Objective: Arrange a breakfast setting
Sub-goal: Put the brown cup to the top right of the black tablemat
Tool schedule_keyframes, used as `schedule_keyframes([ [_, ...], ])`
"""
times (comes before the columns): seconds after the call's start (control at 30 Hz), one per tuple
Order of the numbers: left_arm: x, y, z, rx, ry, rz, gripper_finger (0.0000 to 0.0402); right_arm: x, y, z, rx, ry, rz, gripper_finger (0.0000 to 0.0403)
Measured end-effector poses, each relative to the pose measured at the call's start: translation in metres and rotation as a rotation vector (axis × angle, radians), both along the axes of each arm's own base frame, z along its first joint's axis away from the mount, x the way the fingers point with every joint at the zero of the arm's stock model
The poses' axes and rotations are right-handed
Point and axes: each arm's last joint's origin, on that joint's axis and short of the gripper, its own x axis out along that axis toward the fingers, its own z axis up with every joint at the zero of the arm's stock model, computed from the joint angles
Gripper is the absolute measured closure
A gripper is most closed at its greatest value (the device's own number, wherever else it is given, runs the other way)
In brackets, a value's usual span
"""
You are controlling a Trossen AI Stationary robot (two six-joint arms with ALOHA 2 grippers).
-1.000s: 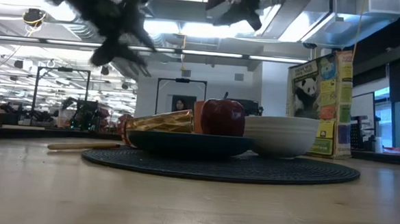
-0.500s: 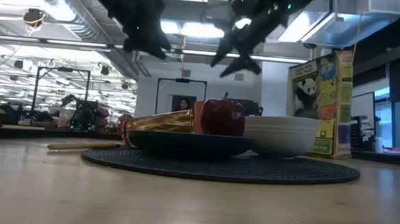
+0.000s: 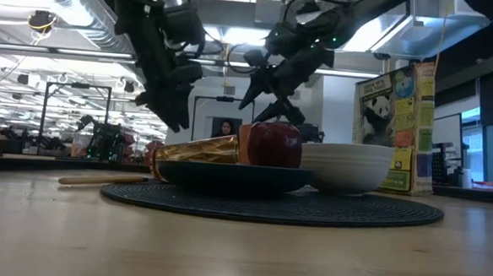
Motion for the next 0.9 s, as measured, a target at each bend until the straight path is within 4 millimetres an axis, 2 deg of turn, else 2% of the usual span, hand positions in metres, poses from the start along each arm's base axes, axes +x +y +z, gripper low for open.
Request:
schedule_keyframes([
  [0.2, 0.001, 0.006, -0.009, -0.022, 0.023, 0.011, 0.0241, 0.008, -0.003, -0.022, 0.061, 0.026, -0.004, 0.021],
  [0.37, 0.001, 0.01, -0.008, -0.011, 0.007, 0.033, 0.0241, 0.014, -0.006, -0.037, 0.1, 0.025, -0.001, 0.021],
  [0.6, 0.001, 0.013, -0.007, -0.006, -0.014, 0.04, 0.0241, 0.019, -0.007, -0.045, 0.14, -0.012, 0.037, 0.021],
  [0.9, 0.007, -0.001, -0.005, -0.08, -0.05, -0.048, 0.0241, 0.022, -0.008, -0.052, 0.15, -0.008, 0.044, 0.021],
])
